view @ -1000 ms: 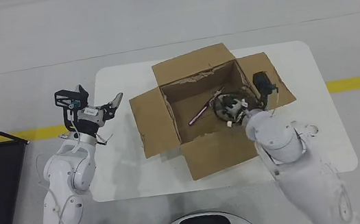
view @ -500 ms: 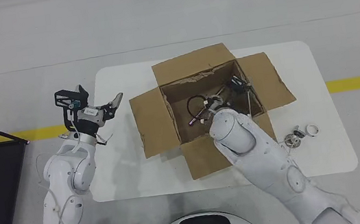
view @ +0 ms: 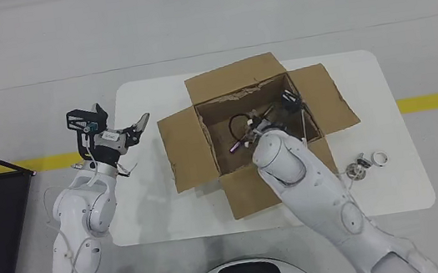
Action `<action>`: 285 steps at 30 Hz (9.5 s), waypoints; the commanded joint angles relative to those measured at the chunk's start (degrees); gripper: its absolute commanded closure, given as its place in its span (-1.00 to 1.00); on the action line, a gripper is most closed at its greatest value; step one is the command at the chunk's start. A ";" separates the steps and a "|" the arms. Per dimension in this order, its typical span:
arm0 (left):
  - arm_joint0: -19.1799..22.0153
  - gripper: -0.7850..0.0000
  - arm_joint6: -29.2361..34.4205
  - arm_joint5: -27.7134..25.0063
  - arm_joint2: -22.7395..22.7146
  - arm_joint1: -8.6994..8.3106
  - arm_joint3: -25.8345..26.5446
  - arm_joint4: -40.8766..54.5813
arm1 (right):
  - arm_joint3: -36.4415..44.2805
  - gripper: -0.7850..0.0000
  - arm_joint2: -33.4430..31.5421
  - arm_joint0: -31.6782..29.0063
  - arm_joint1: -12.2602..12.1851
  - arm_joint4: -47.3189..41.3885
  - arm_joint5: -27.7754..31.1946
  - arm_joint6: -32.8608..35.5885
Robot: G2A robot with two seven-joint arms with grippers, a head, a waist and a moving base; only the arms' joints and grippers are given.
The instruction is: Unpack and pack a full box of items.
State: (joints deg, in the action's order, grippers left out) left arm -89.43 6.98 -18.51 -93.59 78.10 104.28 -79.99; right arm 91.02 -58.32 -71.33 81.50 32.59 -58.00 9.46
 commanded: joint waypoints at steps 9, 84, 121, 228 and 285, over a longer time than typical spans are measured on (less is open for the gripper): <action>0.00 -1.00 0.00 0.00 0.00 0.00 0.00 0.00 | 34.27 -1.00 -13.16 -15.80 -1.38 -1.77 1.34 9.52; 0.00 -1.00 0.00 0.00 0.00 0.00 0.00 0.00 | 2.94 1.00 -46.29 -20.72 -8.75 18.73 7.21 33.91; 0.00 -1.00 0.00 0.00 0.00 0.00 0.00 0.00 | 30.05 1.00 -64.97 -35.73 -4.97 -31.10 18.66 30.18; 0.00 -1.00 0.00 0.00 0.00 0.00 0.00 0.00 | 32.09 0.00 -59.50 -42.62 -3.94 -7.85 21.51 41.47; 0.00 -1.00 0.00 0.00 0.00 0.00 0.00 0.00 | 33.50 1.00 -57.73 -42.50 -6.27 -5.65 17.30 43.93</action>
State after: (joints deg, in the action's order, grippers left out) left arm -89.43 6.98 -18.51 -93.59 78.10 104.28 -79.99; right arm 123.94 -115.15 -113.50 75.09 30.14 -42.26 54.13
